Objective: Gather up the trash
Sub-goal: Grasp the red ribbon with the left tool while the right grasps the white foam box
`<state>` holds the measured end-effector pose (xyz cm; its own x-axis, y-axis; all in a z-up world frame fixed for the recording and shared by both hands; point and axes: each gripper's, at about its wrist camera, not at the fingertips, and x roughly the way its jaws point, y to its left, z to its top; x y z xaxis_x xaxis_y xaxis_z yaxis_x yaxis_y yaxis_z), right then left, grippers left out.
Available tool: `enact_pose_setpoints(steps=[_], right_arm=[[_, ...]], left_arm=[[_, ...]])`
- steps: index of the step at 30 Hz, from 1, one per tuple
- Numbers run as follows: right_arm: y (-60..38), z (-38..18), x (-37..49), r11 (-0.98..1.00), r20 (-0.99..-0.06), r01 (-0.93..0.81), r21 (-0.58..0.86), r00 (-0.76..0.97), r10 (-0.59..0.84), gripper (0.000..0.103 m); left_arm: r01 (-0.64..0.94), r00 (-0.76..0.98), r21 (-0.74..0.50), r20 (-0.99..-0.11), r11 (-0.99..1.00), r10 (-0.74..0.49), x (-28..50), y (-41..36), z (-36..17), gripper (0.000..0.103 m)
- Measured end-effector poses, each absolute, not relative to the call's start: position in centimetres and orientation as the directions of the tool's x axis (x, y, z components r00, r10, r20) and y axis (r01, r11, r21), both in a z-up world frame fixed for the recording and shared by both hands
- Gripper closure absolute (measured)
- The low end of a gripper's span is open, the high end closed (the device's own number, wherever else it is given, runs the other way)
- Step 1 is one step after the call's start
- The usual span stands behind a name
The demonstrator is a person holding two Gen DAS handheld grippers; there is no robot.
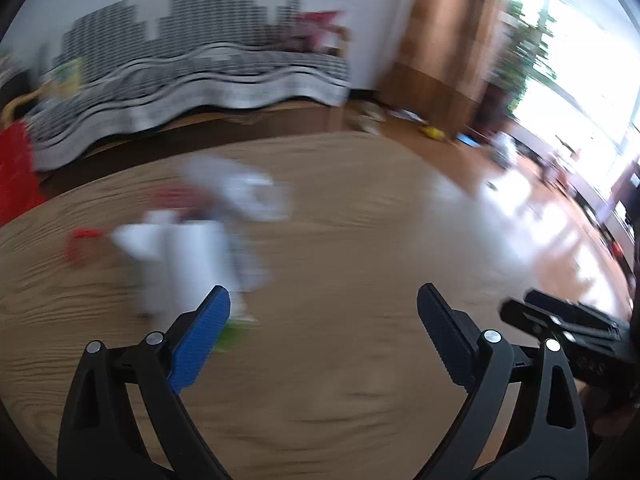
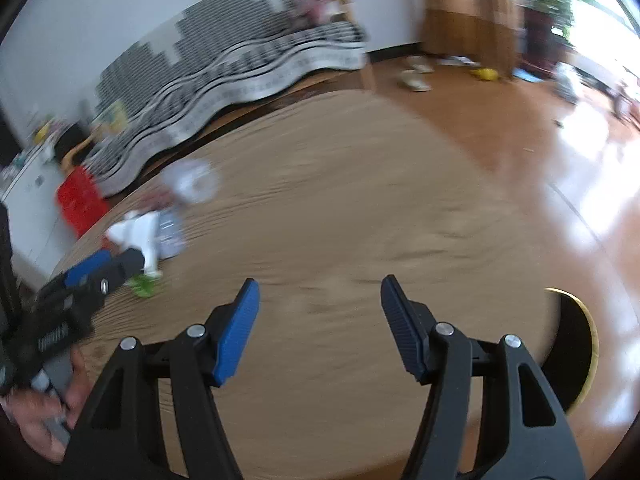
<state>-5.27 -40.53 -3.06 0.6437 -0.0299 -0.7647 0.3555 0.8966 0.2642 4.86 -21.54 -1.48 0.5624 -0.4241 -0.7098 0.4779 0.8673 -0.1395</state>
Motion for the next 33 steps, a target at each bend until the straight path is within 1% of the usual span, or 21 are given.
enact_pose_setpoints(steps=[3,6,10,13,19,20,22,29,30,32,33], right_arm=[[-35.6,-3.4,-1.1,0.924,-0.763,0.259,0.281,0.644,0.051,0.042],[-31.7,-3.9,2.0,0.940,-0.763,0.186,0.287,0.638,0.106,0.042],[-26.7,-4.9,6.4,0.942,-0.763,0.119,0.315,0.621,0.177,0.042],[-25.0,-5.5,8.4,0.942,-0.766,0.094,0.323,0.610,0.202,0.042],[-23.8,-7.5,11.2,0.945,-0.783,0.093,0.313,0.589,0.201,0.042],[-23.7,-7.8,11.4,0.945,-0.783,0.091,0.315,0.587,0.205,0.047],[-23.4,-8.0,11.6,0.946,-0.786,0.085,0.313,0.582,0.208,0.068],[-22.4,-5.7,9.9,0.954,-0.749,0.032,0.299,0.627,0.214,0.069],[-22.6,-5.4,9.4,0.953,-0.745,0.029,0.301,0.631,0.217,0.069],[-23.0,-4.9,8.6,0.951,-0.740,0.025,0.308,0.634,0.223,0.069],[-23.2,-4.6,8.1,0.951,-0.738,0.023,0.308,0.637,0.224,0.069]], left_arm=[[0.384,0.602,-0.135,-0.714,0.914,-0.358,8.1,-15.8,-1.7,0.011],[0.269,0.646,-0.092,-0.721,0.959,-0.250,12.0,-9.8,-2.5,0.011],[0.190,0.644,-0.055,-0.747,0.980,-0.167,16.1,-5.5,-4.3,0.011],[0.168,0.633,-0.064,-0.758,0.984,-0.157,18.4,-3.0,-5.8,0.011],[0.168,0.620,-0.056,-0.770,0.984,-0.149,21.5,-1.6,-7.5,0.011],[0.163,0.618,-0.058,-0.772,0.985,-0.148,21.8,-1.5,-7.7,0.011],[0.162,0.611,-0.065,-0.777,0.985,-0.152,22.5,-1.6,-8.2,0.011],[0.200,0.612,-0.046,-0.774,0.979,-0.161,23.7,-3.4,-9.1,0.011],[0.206,0.613,-0.040,-0.773,0.978,-0.161,23.8,-3.7,-9.1,0.012],[0.222,0.611,-0.041,-0.773,0.974,-0.172,24.0,-4.2,-9.2,0.024],[0.228,0.599,-0.051,-0.780,0.972,-0.182,24.0,-4.5,-9.3,0.038]])
